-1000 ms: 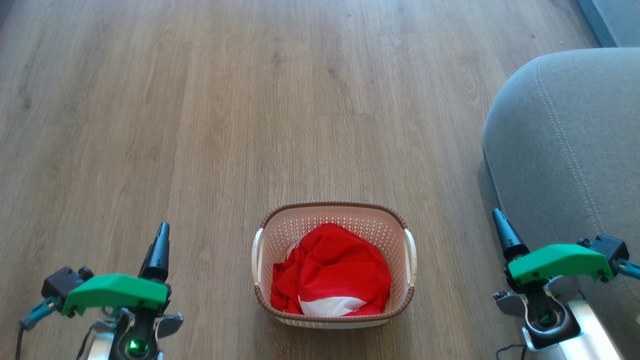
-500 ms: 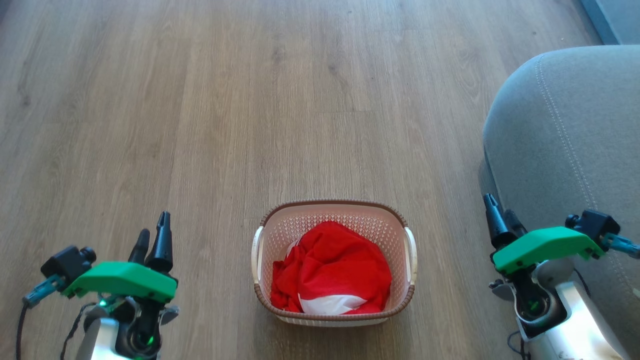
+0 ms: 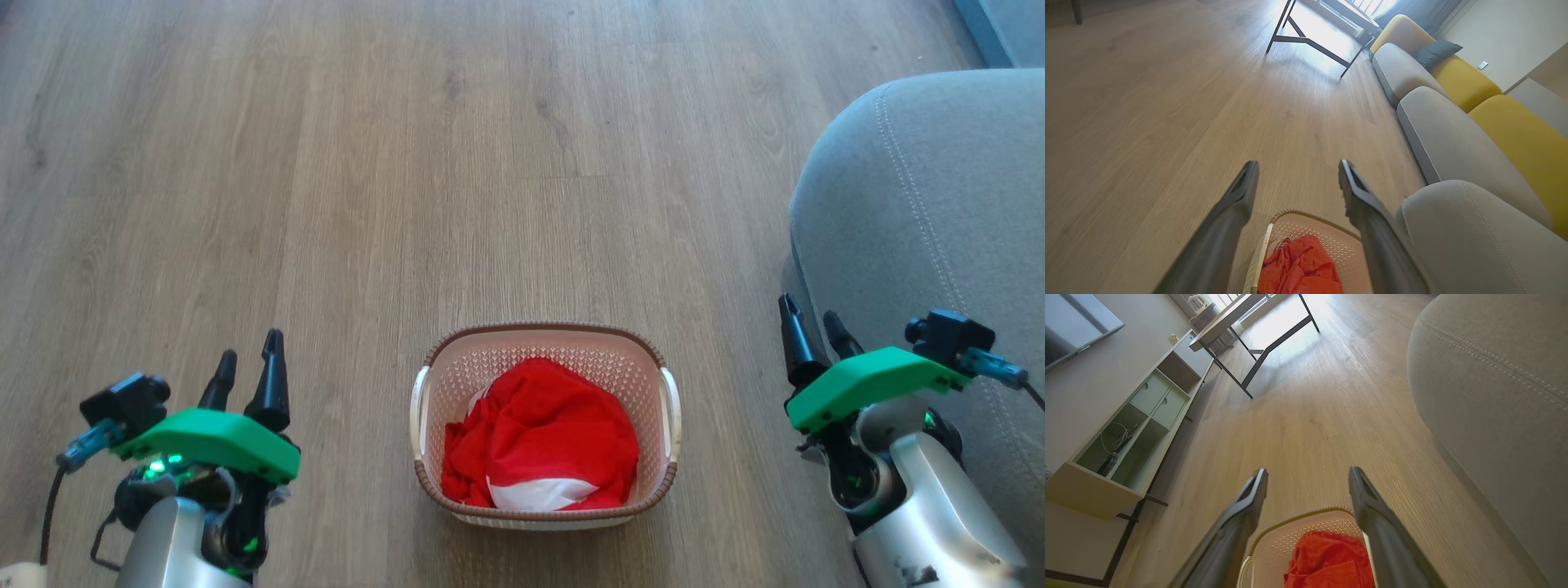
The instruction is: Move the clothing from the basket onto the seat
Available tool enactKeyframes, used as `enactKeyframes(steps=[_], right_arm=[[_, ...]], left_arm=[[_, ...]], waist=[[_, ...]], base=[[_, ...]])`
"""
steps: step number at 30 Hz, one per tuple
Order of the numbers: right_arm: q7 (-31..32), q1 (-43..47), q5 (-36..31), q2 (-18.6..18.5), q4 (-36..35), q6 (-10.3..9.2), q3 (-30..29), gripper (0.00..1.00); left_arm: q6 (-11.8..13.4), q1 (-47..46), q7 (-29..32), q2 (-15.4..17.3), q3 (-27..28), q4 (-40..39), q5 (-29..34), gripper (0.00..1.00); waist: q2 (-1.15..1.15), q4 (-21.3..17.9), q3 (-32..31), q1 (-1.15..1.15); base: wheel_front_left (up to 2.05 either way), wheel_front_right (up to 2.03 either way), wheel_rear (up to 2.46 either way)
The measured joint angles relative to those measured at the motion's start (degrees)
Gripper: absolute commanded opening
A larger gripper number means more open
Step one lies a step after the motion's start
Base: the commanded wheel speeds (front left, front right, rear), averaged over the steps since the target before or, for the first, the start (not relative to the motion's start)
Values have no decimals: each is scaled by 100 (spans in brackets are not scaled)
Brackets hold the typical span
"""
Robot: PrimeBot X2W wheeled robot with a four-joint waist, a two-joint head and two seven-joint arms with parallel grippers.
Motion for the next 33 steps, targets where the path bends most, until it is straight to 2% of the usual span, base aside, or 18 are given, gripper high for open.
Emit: enactKeyframes(steps=[33], right_arm=[[-549,-737,-2165,-172,313,0,218,100]], left_arm=[[113,-531,-550,89,-91,160,2487,100]], waist=[[0,34,112,0]], base=[[0,0,0]])
